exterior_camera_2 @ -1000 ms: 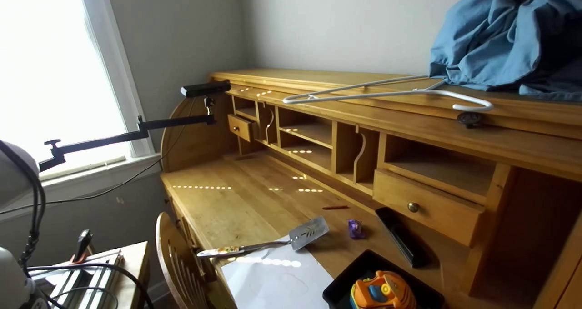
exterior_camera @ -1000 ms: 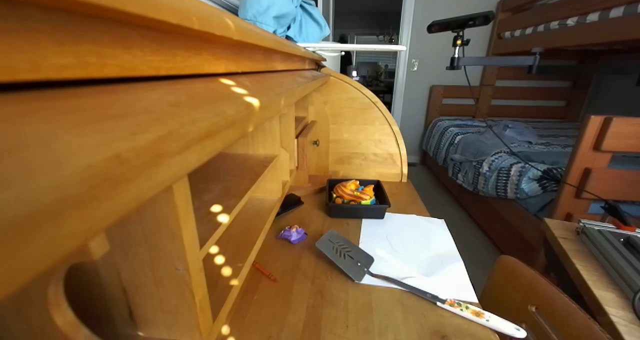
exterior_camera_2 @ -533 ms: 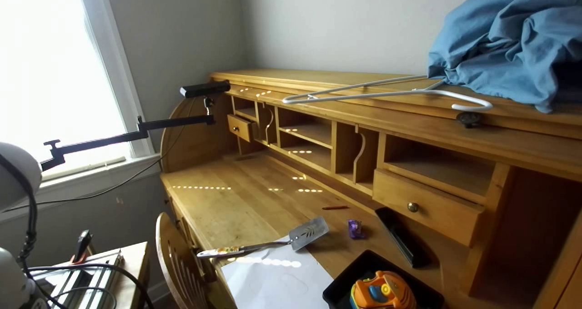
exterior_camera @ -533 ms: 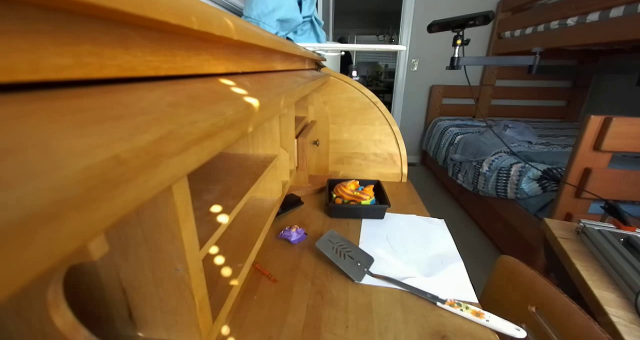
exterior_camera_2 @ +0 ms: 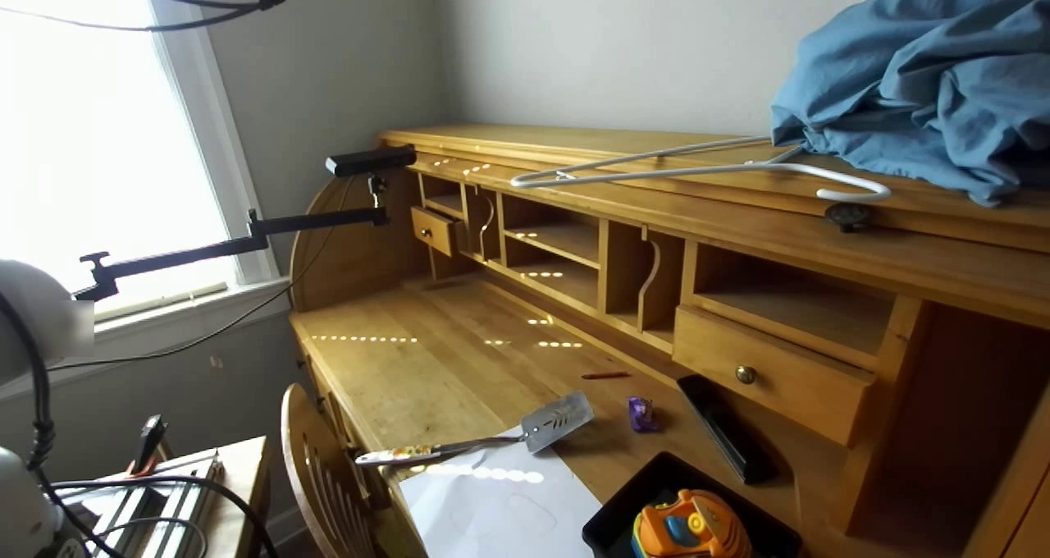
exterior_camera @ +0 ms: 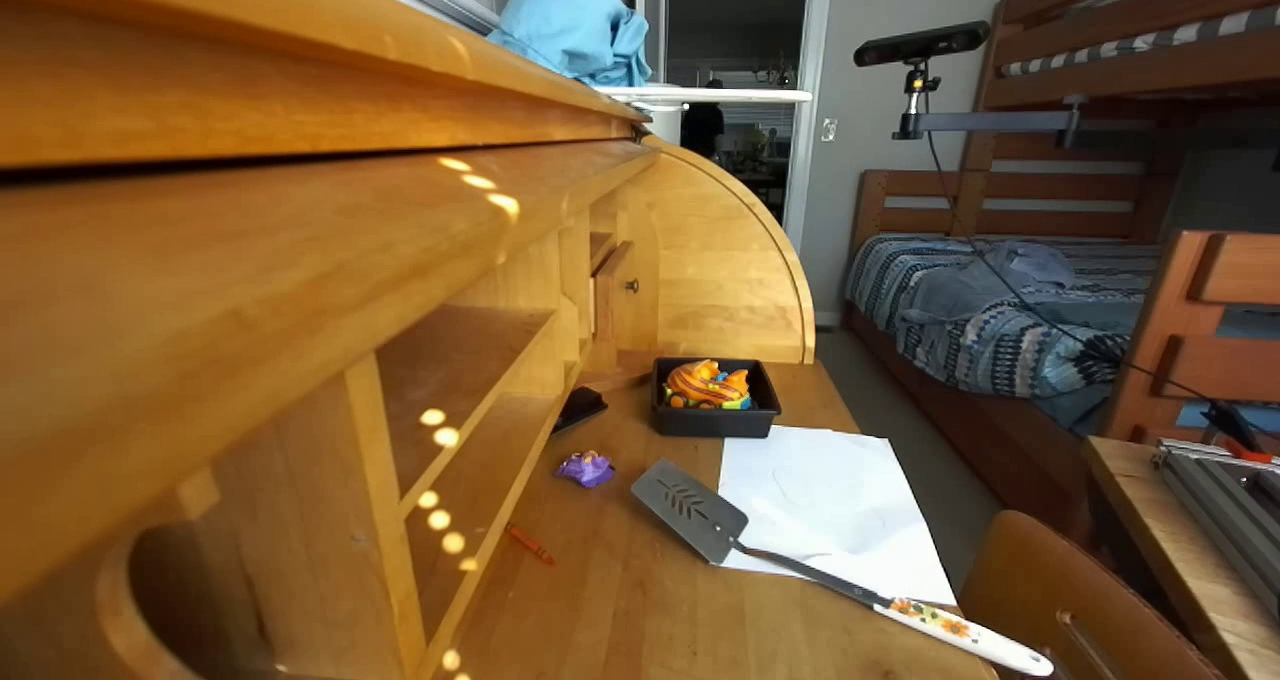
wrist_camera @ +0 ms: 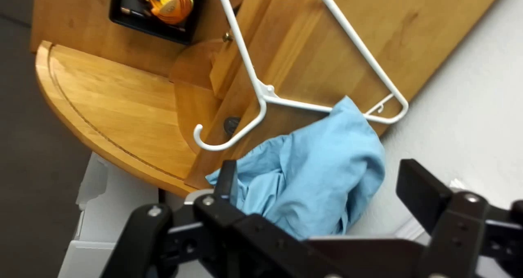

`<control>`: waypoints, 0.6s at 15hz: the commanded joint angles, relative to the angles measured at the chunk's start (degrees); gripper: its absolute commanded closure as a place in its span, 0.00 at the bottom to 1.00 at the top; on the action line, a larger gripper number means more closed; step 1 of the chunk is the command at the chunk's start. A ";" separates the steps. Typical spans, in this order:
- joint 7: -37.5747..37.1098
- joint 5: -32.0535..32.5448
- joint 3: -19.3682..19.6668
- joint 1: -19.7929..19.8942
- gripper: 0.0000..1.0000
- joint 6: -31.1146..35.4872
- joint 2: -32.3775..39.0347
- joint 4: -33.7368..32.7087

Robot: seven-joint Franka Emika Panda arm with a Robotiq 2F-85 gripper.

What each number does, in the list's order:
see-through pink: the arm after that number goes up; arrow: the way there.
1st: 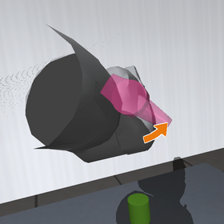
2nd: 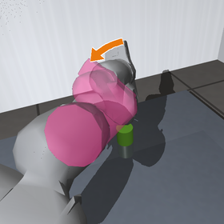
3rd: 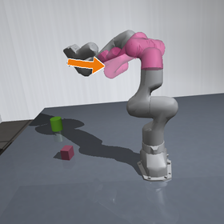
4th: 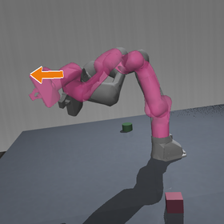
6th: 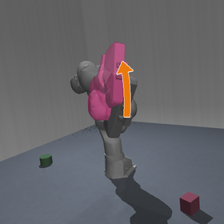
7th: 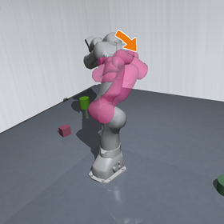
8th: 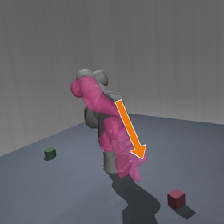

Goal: Use the cloth to clean the frame

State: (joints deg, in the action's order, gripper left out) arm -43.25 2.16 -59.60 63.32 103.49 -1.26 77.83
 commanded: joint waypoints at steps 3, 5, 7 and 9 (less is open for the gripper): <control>22.69 -19.15 13.07 1.09 0.00 -2.26 -16.19 11.58; 28.89 -25.88 19.72 -0.98 0.00 -1.21 -21.39 17.92; 28.95 -24.44 28.69 -8.82 0.00 0.87 -24.52 24.29; 24.40 -17.59 33.08 -17.70 0.00 0.04 -17.39 19.13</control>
State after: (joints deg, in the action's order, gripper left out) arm -15.33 -20.86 -33.85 56.93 102.12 -21.60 96.95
